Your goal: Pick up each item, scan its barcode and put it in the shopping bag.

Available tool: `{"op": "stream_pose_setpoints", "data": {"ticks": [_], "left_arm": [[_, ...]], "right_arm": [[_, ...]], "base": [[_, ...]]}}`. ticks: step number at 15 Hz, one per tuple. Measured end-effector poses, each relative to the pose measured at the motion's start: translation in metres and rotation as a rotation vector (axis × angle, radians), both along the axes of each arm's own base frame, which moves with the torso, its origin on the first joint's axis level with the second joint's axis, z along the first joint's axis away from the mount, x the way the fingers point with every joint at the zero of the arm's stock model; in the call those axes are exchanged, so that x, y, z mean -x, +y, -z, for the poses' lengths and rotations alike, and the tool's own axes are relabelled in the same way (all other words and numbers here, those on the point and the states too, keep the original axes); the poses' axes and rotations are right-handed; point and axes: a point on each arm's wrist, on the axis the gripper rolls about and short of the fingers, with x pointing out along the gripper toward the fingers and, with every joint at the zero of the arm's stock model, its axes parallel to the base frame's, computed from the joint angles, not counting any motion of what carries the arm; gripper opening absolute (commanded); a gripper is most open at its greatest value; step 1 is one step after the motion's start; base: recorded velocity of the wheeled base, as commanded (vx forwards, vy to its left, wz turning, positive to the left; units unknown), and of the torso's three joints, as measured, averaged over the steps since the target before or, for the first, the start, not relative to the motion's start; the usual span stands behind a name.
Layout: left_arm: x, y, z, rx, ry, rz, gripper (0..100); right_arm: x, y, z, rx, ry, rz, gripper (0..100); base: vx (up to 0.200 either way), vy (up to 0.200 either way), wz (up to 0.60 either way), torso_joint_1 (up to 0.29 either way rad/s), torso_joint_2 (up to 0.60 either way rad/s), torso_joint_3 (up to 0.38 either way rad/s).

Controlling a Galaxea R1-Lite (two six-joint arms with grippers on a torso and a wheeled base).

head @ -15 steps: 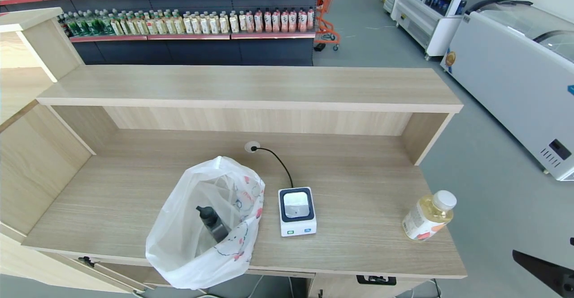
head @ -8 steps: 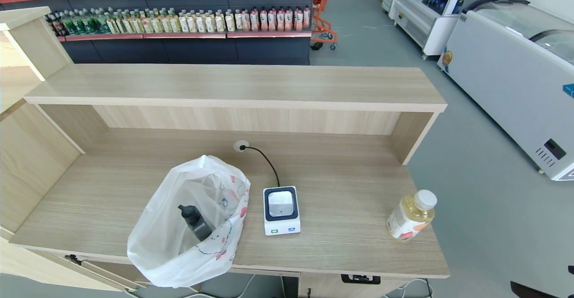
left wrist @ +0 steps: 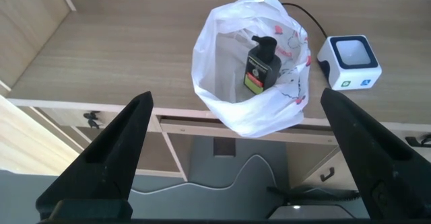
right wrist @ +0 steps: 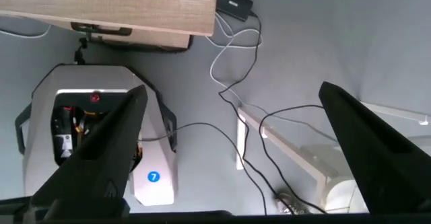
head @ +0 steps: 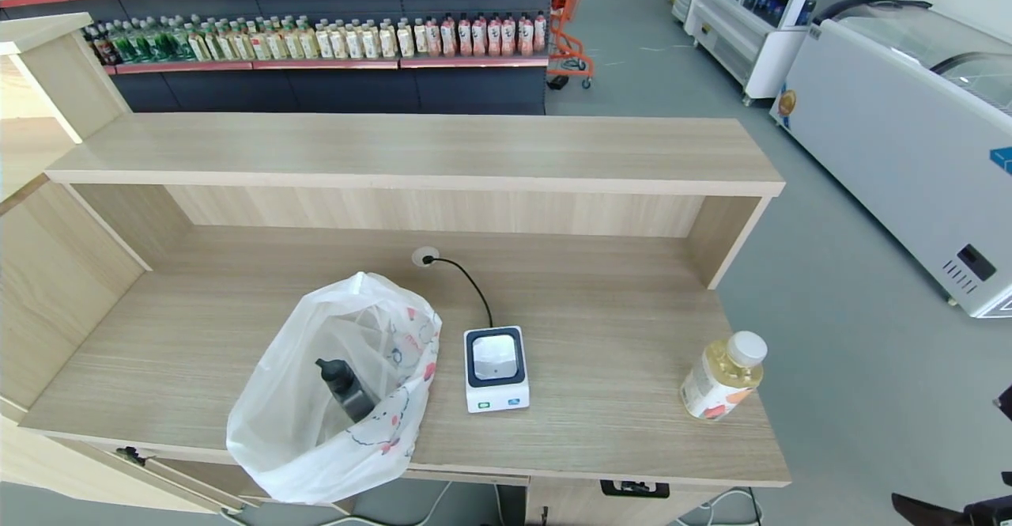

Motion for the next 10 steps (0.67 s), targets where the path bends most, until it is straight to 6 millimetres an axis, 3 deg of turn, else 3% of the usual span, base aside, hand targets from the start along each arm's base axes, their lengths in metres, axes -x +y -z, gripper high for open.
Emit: {"op": "stream_pose_setpoints", "data": {"ticks": [10], "left_arm": [[0.0, 0.0, 0.0, 0.0, 0.0, 0.0, 100]], "right_arm": [[-0.039, 0.003, 0.032, -0.027, -0.107, 0.071, 100]], "base": [[0.0, 0.0, 0.0, 0.0, 0.0, 0.0]]}}
